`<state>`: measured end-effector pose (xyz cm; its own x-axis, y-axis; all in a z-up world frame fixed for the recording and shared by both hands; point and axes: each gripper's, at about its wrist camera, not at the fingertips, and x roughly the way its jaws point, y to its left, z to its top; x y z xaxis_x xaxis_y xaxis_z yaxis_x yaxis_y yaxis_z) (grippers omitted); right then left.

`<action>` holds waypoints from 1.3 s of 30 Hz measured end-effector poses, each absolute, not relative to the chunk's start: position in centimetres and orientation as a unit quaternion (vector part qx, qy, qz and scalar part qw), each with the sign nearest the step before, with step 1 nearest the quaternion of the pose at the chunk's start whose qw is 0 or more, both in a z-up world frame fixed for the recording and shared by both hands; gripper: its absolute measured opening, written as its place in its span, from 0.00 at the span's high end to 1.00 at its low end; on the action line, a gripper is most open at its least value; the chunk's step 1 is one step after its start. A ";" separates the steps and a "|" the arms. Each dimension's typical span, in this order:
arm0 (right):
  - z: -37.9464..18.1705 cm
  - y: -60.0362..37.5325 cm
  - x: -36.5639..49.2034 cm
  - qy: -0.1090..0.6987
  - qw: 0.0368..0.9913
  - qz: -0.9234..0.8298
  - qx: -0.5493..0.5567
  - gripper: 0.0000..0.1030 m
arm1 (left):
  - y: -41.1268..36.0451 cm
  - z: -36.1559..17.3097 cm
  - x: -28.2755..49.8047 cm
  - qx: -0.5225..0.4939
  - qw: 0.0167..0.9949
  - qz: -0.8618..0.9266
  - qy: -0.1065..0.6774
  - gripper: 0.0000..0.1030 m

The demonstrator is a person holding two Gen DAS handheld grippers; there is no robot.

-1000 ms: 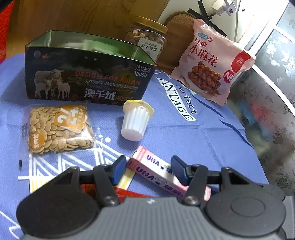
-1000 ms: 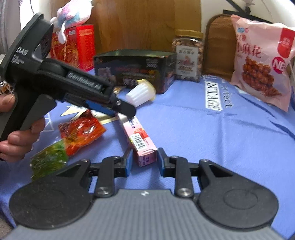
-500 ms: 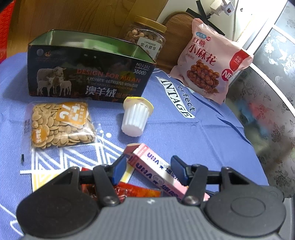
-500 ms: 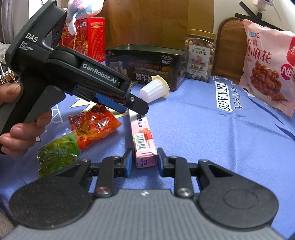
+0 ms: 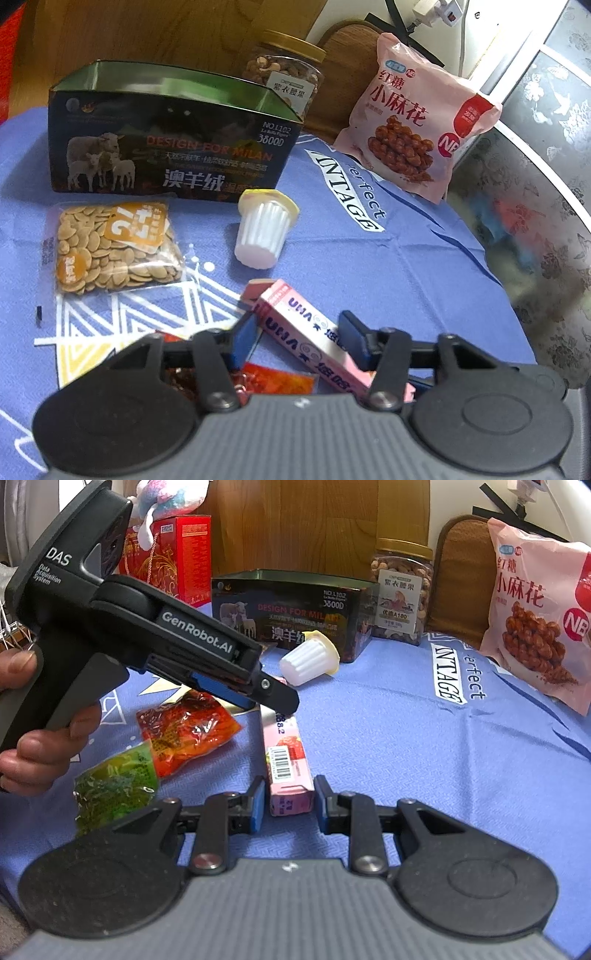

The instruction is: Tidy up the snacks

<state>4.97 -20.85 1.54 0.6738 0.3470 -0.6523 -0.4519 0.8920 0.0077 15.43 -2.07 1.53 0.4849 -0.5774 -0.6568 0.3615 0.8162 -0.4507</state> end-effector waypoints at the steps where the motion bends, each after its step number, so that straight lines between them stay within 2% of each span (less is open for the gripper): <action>1: 1.6 -20.9 4.9 0.338 0.912 0.221 -0.077 0.74 | -2.0 1.5 15.5 -0.134 0.847 -0.283 0.429 0.63; 2: 1.6 -20.9 4.7 0.336 0.912 0.223 -0.076 0.74 | -2.1 1.4 15.5 -0.142 0.842 -0.291 0.431 0.69; 4: 1.6 -20.9 4.5 0.330 0.914 0.224 -0.073 0.75 | -2.3 1.7 15.1 -0.142 0.839 -0.301 0.430 0.74; 8: 1.9 -21.2 4.2 0.315 0.920 0.223 -0.070 0.75 | -2.1 2.2 14.6 -0.143 0.841 -0.305 0.423 0.76; 14: 1.3 -21.6 4.4 0.317 0.922 0.207 -0.081 0.72 | 0.3 3.3 15.3 -0.157 0.859 -0.278 0.401 0.72; 17: 1.3 -22.2 4.1 0.310 0.928 0.184 -0.096 0.65 | -0.1 3.8 16.4 -0.147 0.861 -0.280 0.398 0.68; 18: 1.4 -22.5 4.0 0.307 0.930 0.175 -0.098 0.60 | -0.5 3.8 16.6 -0.139 0.862 -0.282 0.397 0.65; 21: 1.5 -23.6 4.2 0.295 0.941 0.122 -0.114 0.60 | -2.1 3.9 17.5 -0.123 0.864 -0.284 0.397 0.52; 29: 1.8 -25.0 4.8 0.295 0.942 0.138 -0.085 0.60 | -2.7 2.3 17.6 -0.126 0.851 -0.288 0.420 0.52; 31: 1.5 -24.9 5.3 0.303 0.939 0.144 -0.079 0.60 | -3.1 1.8 17.3 -0.123 0.845 -0.291 0.432 0.56; 33: 1.2 -24.7 5.7 0.311 0.936 0.152 -0.069 0.61 | -3.2 1.2 17.1 -0.123 0.840 -0.300 0.436 0.61; 35: 1.0 -24.5 5.8 0.312 0.935 0.156 -0.057 0.63 | -3.3 1.4 16.8 -0.124 0.842 -0.295 0.434 0.61; 37: 1.4 -24.2 5.8 0.308 0.937 0.153 -0.065 0.70 | -3.0 2.0 16.5 -0.125 0.847 -0.290 0.428 0.61; 39: 2.2 -24.1 5.7 0.297 0.940 0.154 -0.062 0.70 | -2.2 3.2 16.2 -0.129 0.854 -0.290 0.411 0.62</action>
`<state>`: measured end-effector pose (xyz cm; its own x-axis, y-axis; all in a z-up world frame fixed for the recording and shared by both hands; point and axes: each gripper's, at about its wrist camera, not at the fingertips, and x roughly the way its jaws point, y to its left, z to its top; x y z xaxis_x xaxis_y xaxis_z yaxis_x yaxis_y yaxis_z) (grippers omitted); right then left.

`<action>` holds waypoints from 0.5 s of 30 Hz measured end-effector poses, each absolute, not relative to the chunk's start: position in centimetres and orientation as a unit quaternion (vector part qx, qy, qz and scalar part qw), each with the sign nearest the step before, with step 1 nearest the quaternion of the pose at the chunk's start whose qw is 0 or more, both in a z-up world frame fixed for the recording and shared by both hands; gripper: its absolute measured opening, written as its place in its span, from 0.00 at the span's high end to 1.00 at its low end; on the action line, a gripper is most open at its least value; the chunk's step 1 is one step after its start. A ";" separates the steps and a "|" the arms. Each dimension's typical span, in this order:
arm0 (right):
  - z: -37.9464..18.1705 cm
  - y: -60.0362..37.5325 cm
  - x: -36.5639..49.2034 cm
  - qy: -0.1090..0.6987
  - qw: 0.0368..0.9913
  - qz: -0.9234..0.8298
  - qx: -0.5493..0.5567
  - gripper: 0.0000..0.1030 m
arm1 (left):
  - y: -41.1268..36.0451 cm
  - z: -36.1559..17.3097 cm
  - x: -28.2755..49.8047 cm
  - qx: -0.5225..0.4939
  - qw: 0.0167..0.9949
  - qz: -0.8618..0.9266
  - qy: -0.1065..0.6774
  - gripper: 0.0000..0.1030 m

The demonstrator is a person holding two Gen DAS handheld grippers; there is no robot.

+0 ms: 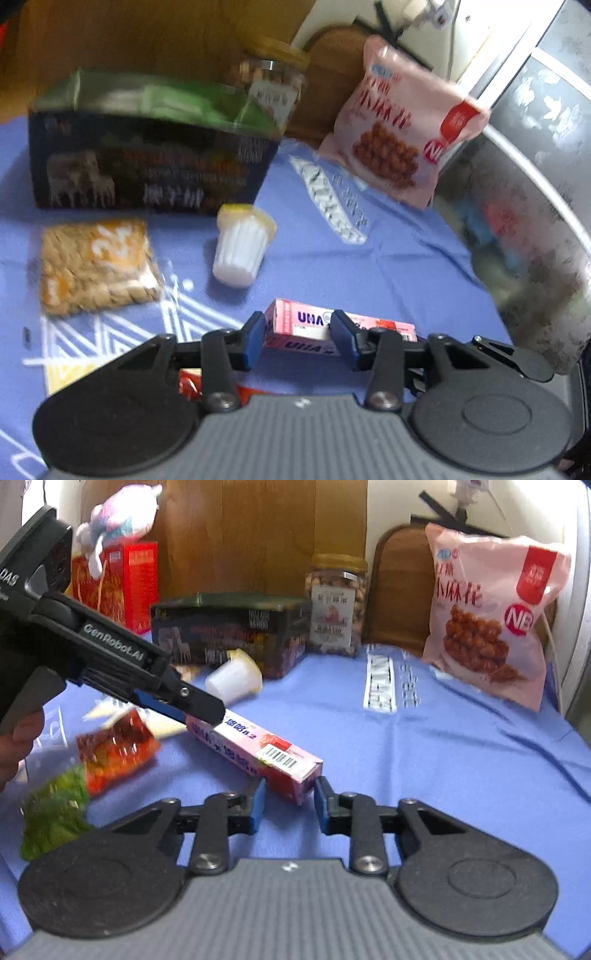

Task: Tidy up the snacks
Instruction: 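Carry the pink candy stick into the black tin and open the left gripper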

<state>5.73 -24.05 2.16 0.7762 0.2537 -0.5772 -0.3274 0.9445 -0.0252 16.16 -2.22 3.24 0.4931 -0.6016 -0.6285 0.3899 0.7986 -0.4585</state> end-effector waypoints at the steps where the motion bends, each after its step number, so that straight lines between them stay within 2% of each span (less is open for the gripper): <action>1: 2.7 -24.0 5.8 0.289 0.942 0.159 -0.059 0.70 | -1.8 3.9 16.0 -0.129 0.860 -0.288 0.401 0.62; 10: 7.5 -20.7 11.1 0.220 0.950 0.218 -0.032 0.70 | 3.6 10.0 19.3 -0.148 0.906 -0.235 0.318 0.63; 15: 8.8 -17.8 16.0 0.205 0.951 0.228 -0.047 0.69 | 5.6 11.3 23.0 -0.147 0.922 -0.203 0.296 0.63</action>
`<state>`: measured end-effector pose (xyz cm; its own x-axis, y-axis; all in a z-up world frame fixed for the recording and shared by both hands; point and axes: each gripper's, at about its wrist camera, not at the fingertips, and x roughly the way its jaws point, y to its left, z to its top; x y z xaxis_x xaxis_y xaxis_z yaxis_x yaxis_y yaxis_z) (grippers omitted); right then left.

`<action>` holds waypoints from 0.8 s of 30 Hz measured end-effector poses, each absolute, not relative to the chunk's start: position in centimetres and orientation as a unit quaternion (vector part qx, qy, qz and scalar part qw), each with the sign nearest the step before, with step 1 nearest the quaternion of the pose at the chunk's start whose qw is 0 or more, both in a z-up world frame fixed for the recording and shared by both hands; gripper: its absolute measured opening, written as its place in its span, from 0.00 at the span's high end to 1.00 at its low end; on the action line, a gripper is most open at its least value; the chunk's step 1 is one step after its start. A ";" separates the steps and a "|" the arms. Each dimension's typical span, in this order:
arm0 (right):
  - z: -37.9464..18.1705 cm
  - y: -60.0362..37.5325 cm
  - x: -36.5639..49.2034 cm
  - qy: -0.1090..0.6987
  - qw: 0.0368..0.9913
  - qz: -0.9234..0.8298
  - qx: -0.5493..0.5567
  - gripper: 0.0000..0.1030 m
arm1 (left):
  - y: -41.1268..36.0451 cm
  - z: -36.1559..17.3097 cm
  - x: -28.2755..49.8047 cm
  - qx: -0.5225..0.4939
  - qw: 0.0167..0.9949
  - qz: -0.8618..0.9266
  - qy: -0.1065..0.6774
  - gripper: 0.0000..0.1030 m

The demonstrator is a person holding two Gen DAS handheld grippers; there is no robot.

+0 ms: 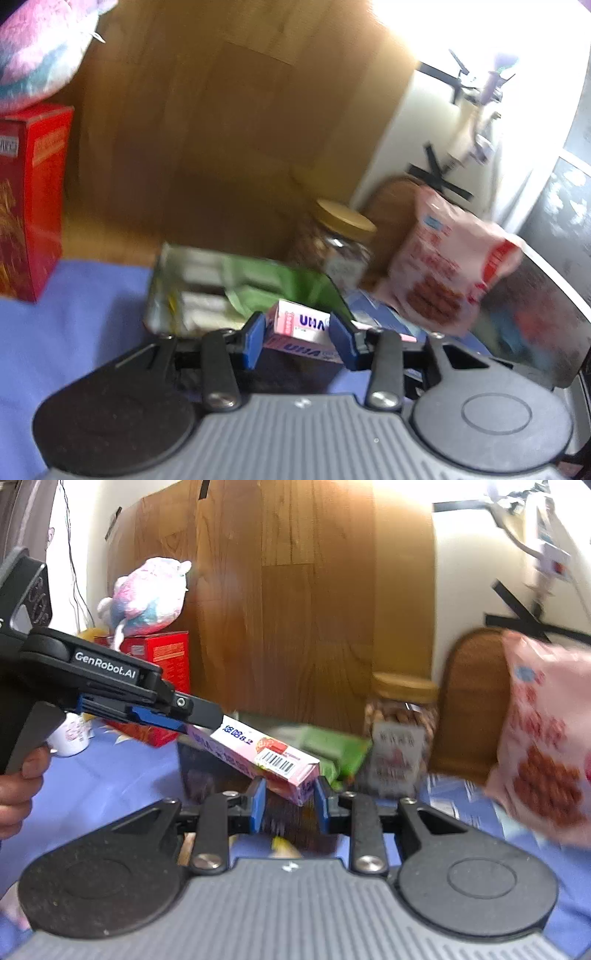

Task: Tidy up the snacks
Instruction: 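Carry the pink candy stick into the black tin and open the left gripper, then grasp the clear sunflower seed bag with the left gripper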

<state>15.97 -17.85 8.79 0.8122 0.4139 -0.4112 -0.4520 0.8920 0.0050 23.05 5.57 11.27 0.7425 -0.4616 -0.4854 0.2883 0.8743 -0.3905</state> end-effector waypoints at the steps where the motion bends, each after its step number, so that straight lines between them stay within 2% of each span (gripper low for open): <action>1: 8.8 -17.3 17.2 0.208 0.950 0.230 -0.049 0.69 | 5.8 11.2 23.9 -0.147 0.923 -0.196 0.295 0.63; 4: 8.4 -16.3 20.0 0.226 0.944 0.237 -0.040 0.68 | 6.7 10.3 26.2 -0.154 0.923 -0.179 0.303 0.62; 7: 7.6 -15.5 21.7 0.239 0.941 0.238 -0.039 0.68 | 6.9 9.4 27.9 -0.155 0.924 -0.165 0.307 0.57; 8: 7.5 -15.2 22.1 0.241 0.940 0.239 -0.039 0.67 | 7.0 9.1 28.3 -0.152 0.925 -0.160 0.308 0.52; 10: 7.2 -14.8 22.7 0.244 0.939 0.241 -0.039 0.59 | 7.2 8.7 28.6 -0.152 0.926 -0.156 0.308 0.50; 11: 7.2 -14.8 22.8 0.242 0.939 0.240 -0.037 0.59 | 7.3 8.6 28.6 -0.153 0.926 -0.157 0.307 0.50; 19: 8.2 -17.8 19.4 0.235 0.937 0.257 0.031 0.59 | 8.8 9.5 24.9 -0.162 0.929 -0.165 0.290 0.48; 24: 5.6 -17.6 17.0 0.310 0.890 0.321 0.091 0.59 | 9.9 6.5 21.4 -0.177 0.909 -0.169 0.338 0.48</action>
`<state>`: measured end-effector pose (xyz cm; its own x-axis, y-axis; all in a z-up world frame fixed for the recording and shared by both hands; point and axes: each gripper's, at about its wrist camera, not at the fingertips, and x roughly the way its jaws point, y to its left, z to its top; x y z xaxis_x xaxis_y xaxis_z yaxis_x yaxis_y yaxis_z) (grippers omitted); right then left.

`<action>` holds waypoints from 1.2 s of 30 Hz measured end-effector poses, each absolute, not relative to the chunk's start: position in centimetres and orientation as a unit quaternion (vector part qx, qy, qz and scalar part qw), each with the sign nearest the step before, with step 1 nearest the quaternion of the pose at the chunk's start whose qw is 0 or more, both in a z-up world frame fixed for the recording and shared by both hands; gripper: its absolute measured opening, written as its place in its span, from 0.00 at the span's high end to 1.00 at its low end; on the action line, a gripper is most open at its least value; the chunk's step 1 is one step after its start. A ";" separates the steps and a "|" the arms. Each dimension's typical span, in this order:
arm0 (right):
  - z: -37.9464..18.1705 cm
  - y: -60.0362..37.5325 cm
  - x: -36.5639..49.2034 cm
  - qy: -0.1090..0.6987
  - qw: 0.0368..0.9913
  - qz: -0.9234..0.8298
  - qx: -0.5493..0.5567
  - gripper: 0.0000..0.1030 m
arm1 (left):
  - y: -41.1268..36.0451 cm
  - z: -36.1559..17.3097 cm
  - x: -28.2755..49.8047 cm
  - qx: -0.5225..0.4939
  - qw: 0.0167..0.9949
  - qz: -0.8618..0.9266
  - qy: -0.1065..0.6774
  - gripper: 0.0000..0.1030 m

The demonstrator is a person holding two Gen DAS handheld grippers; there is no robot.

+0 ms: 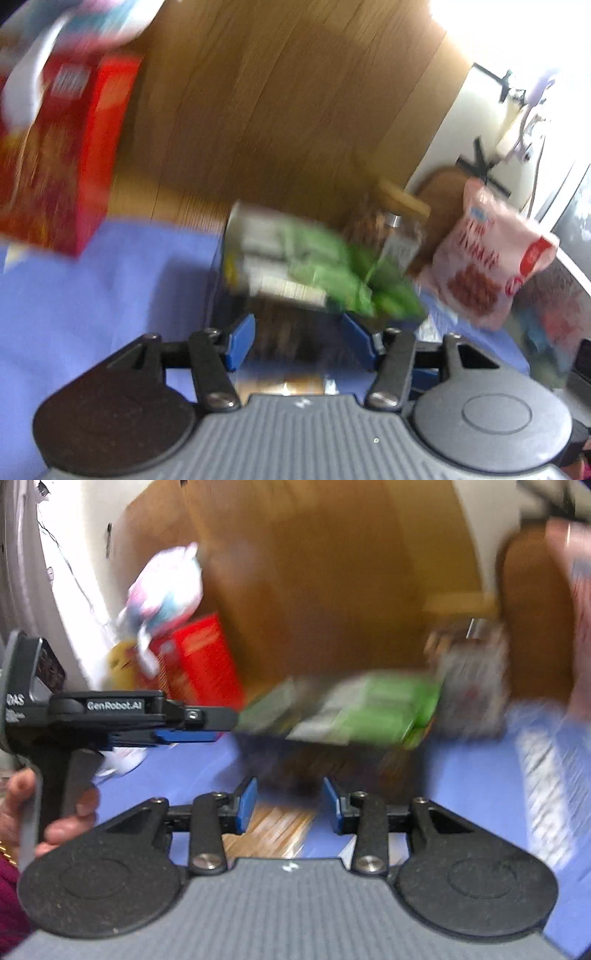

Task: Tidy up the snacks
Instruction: 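Grasp the clear sunflower seed bag with the left gripper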

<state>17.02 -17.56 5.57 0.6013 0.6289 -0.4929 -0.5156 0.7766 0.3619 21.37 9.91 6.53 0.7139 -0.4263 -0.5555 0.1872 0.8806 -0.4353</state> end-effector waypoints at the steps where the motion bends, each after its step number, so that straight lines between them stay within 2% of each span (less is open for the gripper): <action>1: 4.9 -17.0 16.8 0.324 0.883 0.328 0.092 0.59 | 10.3 5.6 21.0 -0.190 0.901 -0.167 0.351 0.48; 4: 3.3 -15.2 16.3 0.351 0.874 0.329 0.070 0.59 | 11.6 3.2 20.7 -0.240 0.876 -0.162 0.385 0.48; 7: 2.2 -13.8 16.5 0.370 0.873 0.314 0.048 0.58 | 12.1 1.5 20.6 -0.275 0.856 -0.171 0.404 0.43; 10: 1.6 -13.1 16.7 0.370 0.878 0.301 0.027 0.50 | 11.6 0.7 20.5 -0.274 0.856 -0.175 0.402 0.38; 12: 1.6 -12.7 16.8 0.370 0.878 0.304 0.026 0.46 | 11.2 0.7 20.3 -0.269 0.860 -0.175 0.397 0.39; 15: 1.7 -11.8 16.7 0.376 0.874 0.307 0.028 0.47 | 11.2 0.8 20.1 -0.269 0.862 -0.174 0.392 0.47; 17: 1.8 -11.9 16.2 0.382 0.868 0.316 0.032 0.55 | 12.0 1.0 19.2 -0.272 0.866 -0.163 0.388 0.47; 27: 2.2 -6.9 10.5 0.397 0.821 0.411 0.002 0.54 | 17.3 0.7 10.0 -0.275 0.873 -0.130 0.380 0.47; 31: 2.3 -6.4 7.6 0.392 0.815 0.427 -0.009 0.54 | 18.0 0.7 6.4 -0.281 0.874 -0.122 0.377 0.60; 33: 2.3 -6.6 6.1 0.391 0.813 0.432 -0.007 0.54 | 18.0 0.6 5.0 -0.269 0.878 -0.113 0.378 0.75; 36: 2.2 -7.5 3.8 0.383 0.814 0.437 -0.012 0.53 | 17.8 0.3 3.2 -0.264 0.881 -0.114 0.376 0.77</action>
<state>3.84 -7.54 2.19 0.3240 0.7021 -0.6341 -0.7208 0.6173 0.3153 3.16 17.84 0.29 0.6908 -0.3993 -0.6028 0.0013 0.8344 -0.5512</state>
